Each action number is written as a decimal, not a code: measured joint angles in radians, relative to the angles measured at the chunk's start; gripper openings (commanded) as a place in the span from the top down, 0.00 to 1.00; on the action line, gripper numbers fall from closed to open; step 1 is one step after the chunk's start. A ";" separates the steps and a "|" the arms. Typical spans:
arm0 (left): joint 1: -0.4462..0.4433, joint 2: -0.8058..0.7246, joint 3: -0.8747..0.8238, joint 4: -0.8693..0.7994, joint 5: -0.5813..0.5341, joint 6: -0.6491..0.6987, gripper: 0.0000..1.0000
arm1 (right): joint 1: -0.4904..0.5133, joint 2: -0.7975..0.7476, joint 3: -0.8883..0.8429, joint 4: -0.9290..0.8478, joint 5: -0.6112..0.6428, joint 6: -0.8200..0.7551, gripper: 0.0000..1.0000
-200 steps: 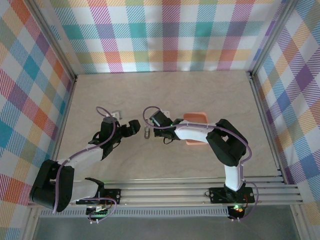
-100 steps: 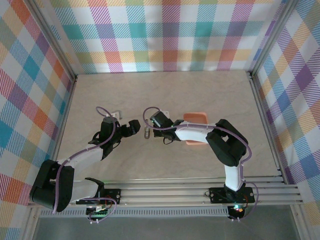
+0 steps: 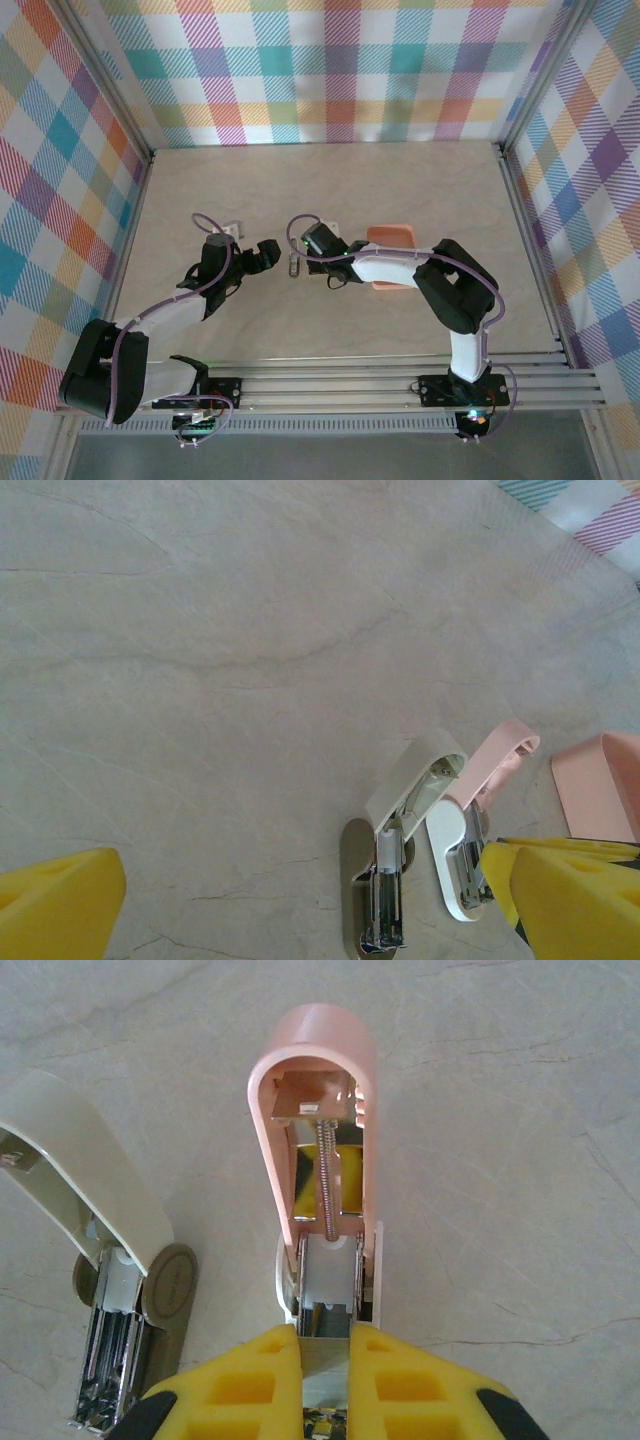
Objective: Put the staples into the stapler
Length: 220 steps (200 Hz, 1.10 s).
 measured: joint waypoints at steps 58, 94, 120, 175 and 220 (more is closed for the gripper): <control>0.000 0.000 0.000 0.000 0.000 0.000 0.02 | 0.000 0.002 0.038 -0.080 0.003 0.005 0.87; 0.000 0.000 0.000 0.000 0.000 0.000 0.02 | 0.000 0.003 0.053 -0.129 0.014 0.003 0.87; 0.000 0.000 0.000 0.000 0.000 0.000 0.02 | 0.001 0.002 0.050 -0.111 0.014 -0.012 0.86; 0.000 0.000 0.000 0.000 0.000 0.000 0.01 | 0.001 0.002 0.039 -0.051 0.014 -0.054 0.86; 0.004 0.000 0.000 0.000 0.000 0.000 0.01 | 0.001 0.002 0.040 -0.056 0.018 -0.054 0.86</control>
